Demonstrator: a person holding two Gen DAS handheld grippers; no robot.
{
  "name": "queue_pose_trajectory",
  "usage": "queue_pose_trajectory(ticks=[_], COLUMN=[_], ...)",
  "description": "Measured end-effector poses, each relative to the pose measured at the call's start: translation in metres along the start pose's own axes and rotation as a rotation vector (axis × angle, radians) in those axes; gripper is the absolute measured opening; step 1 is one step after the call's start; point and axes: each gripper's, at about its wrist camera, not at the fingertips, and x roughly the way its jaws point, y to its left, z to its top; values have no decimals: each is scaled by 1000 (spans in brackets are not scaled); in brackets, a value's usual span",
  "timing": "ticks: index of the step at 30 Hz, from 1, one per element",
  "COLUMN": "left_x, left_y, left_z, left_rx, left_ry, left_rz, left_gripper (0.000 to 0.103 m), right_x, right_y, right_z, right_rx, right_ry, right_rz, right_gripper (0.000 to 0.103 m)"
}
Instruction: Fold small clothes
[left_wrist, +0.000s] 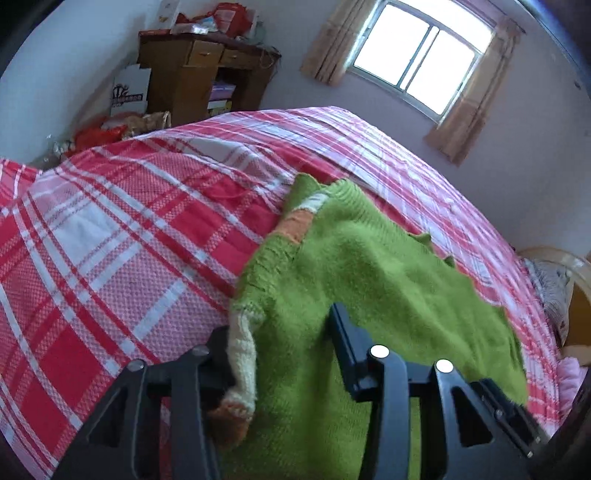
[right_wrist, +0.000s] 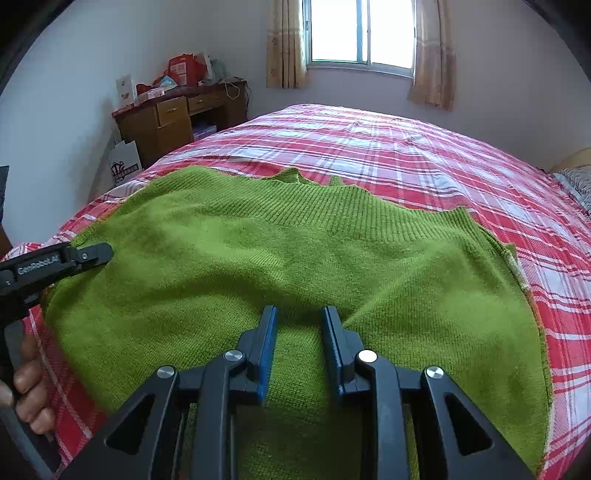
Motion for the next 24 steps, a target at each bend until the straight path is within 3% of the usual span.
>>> queue_pose_trajectory(ticks=[2, 6, 12, 16, 17, 20, 24], left_x=[1, -10, -41, -53, -54, -48, -24], left_y=[-1, -17, -81, -130, -140, -167, -177], left_z=[7, 16, 15, -9, -15, -36, -49], left_rx=[-20, 25, 266, 468, 512, 632, 649], left_ry=[5, -27, -139, -156, -158, -119, -39], left_rz=[7, -10, -83, -159, -175, -216, -206], left_gripper=[27, 23, 22, 18, 10, 6, 6], right_x=[0, 0, -8, -21, -24, -27, -23], right_y=[-1, -2, -9, -34, -41, -63, -76], right_z=[0, -1, -3, -6, -8, -14, -16], right_rx=[3, 8, 50, 189, 232, 357, 426], right_ry=[-1, -3, -44, -100, -110, -118, -97], right_rz=[3, 8, -18, -60, -69, -71, -20], right_gripper=[26, 26, 26, 26, 26, 26, 27])
